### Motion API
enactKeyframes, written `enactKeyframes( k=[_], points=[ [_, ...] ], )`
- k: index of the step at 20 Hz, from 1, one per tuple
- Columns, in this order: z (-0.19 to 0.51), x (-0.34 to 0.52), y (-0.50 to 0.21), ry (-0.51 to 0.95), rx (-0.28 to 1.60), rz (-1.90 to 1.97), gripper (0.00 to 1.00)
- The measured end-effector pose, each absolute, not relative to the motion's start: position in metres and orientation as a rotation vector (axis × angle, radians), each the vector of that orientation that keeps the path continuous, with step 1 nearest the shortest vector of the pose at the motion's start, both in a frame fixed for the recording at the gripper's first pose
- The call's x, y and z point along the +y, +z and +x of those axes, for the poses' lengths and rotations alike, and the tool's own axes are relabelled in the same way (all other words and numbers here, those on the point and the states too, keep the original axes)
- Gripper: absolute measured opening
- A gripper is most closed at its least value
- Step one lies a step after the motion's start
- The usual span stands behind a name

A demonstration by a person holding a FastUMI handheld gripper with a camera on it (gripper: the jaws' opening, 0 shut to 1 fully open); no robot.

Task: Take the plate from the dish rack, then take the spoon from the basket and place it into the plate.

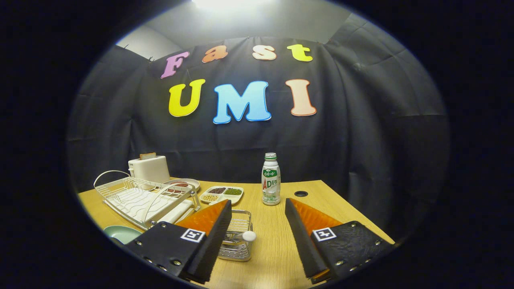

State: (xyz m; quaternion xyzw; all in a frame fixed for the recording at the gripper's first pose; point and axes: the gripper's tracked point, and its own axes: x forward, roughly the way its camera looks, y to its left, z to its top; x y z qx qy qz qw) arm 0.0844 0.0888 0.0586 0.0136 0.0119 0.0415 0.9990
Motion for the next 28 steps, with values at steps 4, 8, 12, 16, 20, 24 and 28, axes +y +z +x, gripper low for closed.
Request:
enactKeyframes(
  k=[4,8,12,16,20,24,28],
  points=[
    [0.087,0.097,0.056,0.116,0.024,0.099,0.21],
    [0.086,0.103,0.047,0.135,0.076,0.145,0.13],
    [0.08,0.106,0.057,0.137,0.1,0.143,0.13],
    [0.076,0.104,0.079,0.126,0.098,0.127,0.05],
    [0.073,0.1,0.103,0.12,0.099,0.122,0.05],
    [0.063,0.1,0.134,0.116,0.089,0.093,0.05],
    [0.051,0.103,0.166,0.103,0.074,0.066,0.05]
  ],
)
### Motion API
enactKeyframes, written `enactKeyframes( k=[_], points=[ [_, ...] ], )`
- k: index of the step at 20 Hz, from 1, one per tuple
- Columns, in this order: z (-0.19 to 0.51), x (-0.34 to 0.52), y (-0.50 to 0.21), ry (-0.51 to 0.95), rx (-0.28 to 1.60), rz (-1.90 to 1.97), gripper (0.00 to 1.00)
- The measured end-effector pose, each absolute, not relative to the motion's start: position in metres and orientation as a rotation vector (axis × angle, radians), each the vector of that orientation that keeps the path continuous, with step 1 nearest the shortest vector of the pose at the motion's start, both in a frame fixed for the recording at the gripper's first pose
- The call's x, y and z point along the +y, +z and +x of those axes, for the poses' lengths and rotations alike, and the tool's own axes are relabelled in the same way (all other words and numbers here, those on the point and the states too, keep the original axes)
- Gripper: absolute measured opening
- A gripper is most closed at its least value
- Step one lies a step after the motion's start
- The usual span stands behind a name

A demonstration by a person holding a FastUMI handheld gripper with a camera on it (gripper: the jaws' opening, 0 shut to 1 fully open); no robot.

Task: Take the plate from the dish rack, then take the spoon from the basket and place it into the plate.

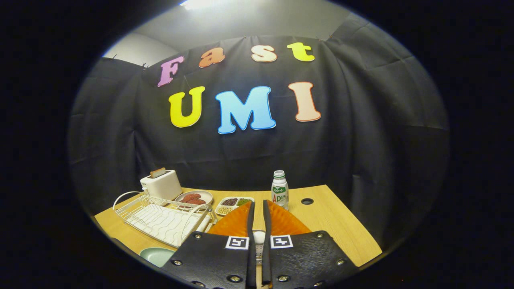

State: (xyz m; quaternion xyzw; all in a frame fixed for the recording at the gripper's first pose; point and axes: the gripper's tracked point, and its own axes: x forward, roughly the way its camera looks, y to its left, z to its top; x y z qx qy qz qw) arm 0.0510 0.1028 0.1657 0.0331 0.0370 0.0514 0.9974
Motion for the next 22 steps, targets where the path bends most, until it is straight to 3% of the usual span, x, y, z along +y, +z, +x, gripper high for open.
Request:
enactKeyframes(
  k=[12,22],
  points=[
    [0.025,0.117,0.231,0.055,0.055,-0.002,0.05],
    [0.0,0.154,0.235,0.017,0.085,-0.032,0.05]
  ],
)
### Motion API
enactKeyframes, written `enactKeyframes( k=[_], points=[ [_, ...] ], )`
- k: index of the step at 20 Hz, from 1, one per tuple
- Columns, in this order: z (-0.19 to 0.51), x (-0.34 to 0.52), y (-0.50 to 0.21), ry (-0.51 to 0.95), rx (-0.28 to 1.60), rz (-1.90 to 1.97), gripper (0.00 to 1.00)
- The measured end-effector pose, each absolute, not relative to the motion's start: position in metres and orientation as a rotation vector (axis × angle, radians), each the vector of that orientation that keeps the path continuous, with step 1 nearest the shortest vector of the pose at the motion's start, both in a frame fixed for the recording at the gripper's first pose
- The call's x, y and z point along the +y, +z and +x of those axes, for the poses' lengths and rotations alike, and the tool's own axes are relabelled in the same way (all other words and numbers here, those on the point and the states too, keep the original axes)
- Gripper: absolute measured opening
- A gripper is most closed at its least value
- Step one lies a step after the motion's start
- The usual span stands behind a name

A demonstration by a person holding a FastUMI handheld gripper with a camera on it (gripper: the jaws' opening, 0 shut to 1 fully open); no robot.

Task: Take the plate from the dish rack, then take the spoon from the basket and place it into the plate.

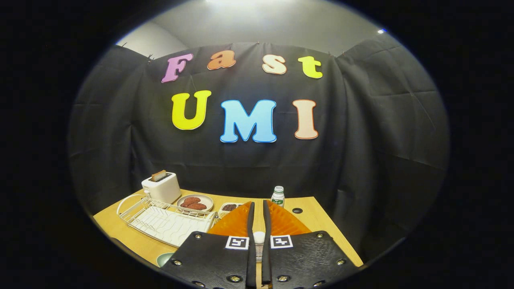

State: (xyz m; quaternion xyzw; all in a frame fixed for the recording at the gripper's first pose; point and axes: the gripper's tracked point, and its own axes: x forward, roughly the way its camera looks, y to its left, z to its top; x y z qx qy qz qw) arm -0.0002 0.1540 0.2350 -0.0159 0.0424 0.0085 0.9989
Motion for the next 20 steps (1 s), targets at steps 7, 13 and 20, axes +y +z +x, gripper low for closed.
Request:
enactKeyframes(
  k=[7,13,20],
  points=[
    [-0.018,0.199,0.214,0.017,0.138,-0.036,0.05],
    [-0.023,0.255,0.183,0.087,0.216,-0.046,0.05],
    [-0.027,0.307,0.144,0.19,0.311,-0.078,0.05]
  ],
)
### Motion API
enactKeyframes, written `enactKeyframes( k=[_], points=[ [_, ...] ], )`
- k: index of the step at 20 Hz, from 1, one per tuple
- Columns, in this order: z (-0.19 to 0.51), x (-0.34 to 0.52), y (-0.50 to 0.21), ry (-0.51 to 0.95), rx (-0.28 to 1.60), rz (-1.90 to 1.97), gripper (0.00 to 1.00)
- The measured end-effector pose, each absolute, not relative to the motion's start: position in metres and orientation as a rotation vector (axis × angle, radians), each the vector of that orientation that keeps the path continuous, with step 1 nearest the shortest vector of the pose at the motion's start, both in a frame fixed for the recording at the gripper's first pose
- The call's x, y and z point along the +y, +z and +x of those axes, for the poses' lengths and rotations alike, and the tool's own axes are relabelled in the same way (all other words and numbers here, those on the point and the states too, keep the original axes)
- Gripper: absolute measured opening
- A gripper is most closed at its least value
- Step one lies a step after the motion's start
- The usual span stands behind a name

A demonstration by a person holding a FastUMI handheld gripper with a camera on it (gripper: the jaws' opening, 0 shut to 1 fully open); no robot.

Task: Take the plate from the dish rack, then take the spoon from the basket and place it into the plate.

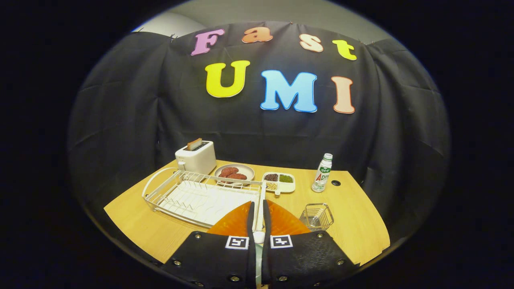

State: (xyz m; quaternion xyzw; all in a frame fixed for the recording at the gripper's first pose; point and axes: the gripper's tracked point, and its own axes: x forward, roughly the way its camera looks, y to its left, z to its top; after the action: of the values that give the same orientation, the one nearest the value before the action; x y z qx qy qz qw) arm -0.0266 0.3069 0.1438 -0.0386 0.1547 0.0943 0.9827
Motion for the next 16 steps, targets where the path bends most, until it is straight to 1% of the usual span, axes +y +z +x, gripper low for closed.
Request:
enactKeyframes(
  k=[6,16],
  points=[
    [-0.031,0.339,0.113,0.262,0.393,-0.108,0.05],
    [-0.031,0.385,0.081,0.351,0.468,-0.143,0.05]
  ],
)
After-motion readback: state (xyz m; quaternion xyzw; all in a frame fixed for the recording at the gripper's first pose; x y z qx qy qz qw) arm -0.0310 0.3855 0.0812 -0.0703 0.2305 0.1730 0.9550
